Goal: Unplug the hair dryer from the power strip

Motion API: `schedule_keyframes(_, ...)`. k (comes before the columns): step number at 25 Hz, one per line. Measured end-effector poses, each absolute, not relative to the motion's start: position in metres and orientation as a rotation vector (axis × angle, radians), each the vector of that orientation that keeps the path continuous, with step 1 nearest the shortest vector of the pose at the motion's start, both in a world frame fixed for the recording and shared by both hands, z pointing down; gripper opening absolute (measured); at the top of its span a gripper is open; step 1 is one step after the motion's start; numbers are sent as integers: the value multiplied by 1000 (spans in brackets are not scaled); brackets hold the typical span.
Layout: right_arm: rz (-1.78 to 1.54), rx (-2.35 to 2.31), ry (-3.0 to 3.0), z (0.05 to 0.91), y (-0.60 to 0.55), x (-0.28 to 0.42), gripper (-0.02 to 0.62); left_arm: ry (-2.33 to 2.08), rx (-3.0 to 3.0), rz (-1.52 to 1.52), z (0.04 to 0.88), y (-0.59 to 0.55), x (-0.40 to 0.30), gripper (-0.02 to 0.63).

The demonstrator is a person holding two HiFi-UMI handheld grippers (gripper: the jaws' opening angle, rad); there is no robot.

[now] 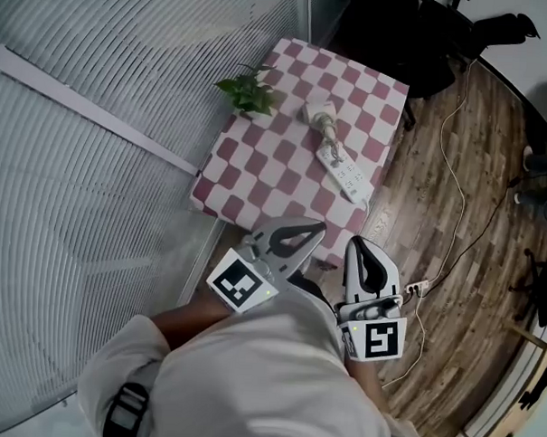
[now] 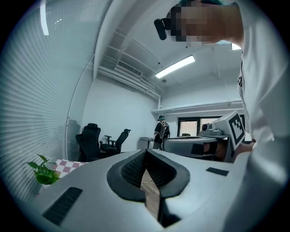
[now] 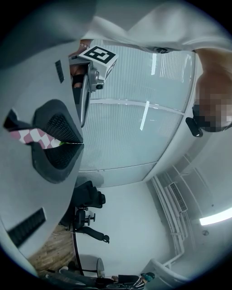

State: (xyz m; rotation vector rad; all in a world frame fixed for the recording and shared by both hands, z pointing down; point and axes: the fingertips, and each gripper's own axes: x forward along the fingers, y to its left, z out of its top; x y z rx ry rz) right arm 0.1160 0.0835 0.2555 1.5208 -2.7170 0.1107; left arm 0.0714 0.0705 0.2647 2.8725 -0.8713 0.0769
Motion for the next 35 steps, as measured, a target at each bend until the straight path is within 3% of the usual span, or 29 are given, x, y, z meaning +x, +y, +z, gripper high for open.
schedule_keyframes(12, 75, 1516, -2707, 255, 56, 128, 32, -854, 2877, 104, 269, 44, 88, 31)
schedule_keyframes(35, 112, 1672, -2547, 287, -19, 91, 34, -681, 2930, 234, 314, -26, 53, 31)
